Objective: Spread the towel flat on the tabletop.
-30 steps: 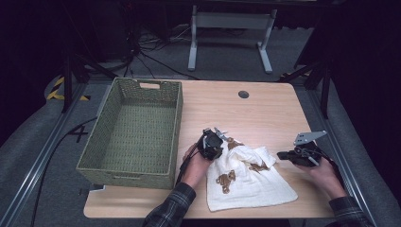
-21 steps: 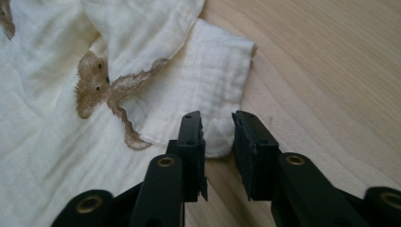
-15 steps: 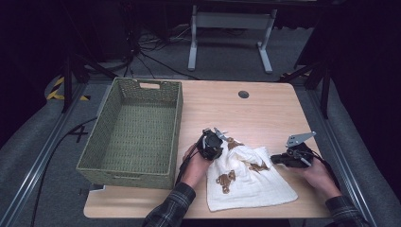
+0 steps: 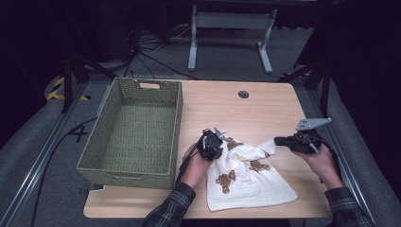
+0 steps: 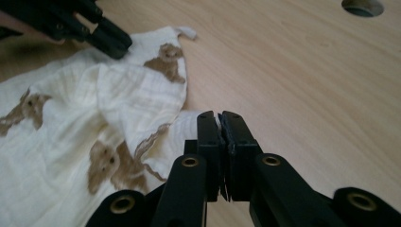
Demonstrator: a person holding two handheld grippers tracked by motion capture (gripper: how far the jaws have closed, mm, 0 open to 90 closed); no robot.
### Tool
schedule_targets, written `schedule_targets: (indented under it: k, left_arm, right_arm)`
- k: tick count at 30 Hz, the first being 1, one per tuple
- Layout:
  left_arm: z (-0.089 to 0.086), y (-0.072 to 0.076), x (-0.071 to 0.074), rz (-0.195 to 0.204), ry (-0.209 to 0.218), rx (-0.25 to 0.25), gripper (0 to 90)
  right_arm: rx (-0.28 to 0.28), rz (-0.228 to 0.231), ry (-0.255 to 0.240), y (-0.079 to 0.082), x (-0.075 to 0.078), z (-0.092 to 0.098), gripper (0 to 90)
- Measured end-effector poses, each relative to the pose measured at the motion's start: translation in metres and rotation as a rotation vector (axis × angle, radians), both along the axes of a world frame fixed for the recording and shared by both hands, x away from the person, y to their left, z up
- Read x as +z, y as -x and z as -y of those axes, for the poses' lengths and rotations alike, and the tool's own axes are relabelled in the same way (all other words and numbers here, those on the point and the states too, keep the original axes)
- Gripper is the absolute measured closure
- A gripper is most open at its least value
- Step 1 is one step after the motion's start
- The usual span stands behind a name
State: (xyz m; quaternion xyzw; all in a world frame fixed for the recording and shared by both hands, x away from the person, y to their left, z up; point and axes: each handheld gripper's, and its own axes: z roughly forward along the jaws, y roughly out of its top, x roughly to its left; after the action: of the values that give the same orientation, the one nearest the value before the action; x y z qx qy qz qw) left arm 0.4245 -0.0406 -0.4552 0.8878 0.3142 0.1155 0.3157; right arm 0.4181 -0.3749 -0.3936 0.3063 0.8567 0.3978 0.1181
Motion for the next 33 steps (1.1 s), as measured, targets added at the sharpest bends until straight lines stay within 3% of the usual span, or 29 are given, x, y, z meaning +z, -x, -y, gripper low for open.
schedule_targets:
  k: [1, 4, 9, 14, 16, 18, 20, 24, 28, 30, 33]
  left_arm:
    - [0.000, 0.000, 0.000, 0.000, -0.006, -0.001, 78.6]
    - [-0.001, 0.002, 0.000, 0.002, -0.010, 0.003, 78.3]
    - [-0.003, 0.002, 0.001, -0.002, -0.010, 0.004, 77.5]
    - [-0.003, 0.003, 0.001, 0.006, -0.013, 0.014, 77.2]
    - [-0.004, 0.003, 0.001, 0.005, -0.016, 0.015, 77.2]
    - [-0.004, 0.004, 0.001, 0.002, -0.017, 0.019, 76.8]
    - [-0.005, 0.003, 0.001, -0.004, -0.020, 0.016, 76.8]
    - [-0.005, 0.004, 0.000, -0.001, -0.008, 0.022, 76.8]
    - [-0.006, 0.003, 0.000, -0.002, -0.006, 0.021, 76.8]
    - [-0.006, 0.003, 0.000, -0.003, -0.001, 0.021, 76.8]
    - [-0.006, 0.003, 0.000, -0.011, 0.000, 0.022, 76.8]
  right_arm:
    - [-0.004, 0.006, -0.012, -0.012, 0.003, -0.010, 86.9]
    - [-0.003, 0.006, -0.008, -0.023, 0.003, -0.021, 86.8]
    - [0.012, -0.024, 0.044, -0.054, -0.015, -0.056, 86.6]
    - [0.002, -0.034, 0.059, -0.071, -0.031, -0.067, 85.6]
    - [-0.027, -0.031, 0.091, -0.075, -0.039, -0.069, 77.5]
    - [-0.062, -0.032, 0.093, -0.076, -0.041, -0.065, 69.6]
    - [-0.075, -0.023, 0.078, -0.073, -0.037, -0.059, 68.8]
    - [-0.095, -0.002, 0.052, -0.063, -0.025, -0.040, 71.8]
    - [-0.105, -0.001, 0.059, -0.052, -0.022, -0.023, 84.0]
    - [-0.098, -0.026, 0.063, -0.046, -0.024, -0.014, 89.2]
    - [-0.067, -0.067, 0.072, -0.038, -0.027, -0.008, 89.7]
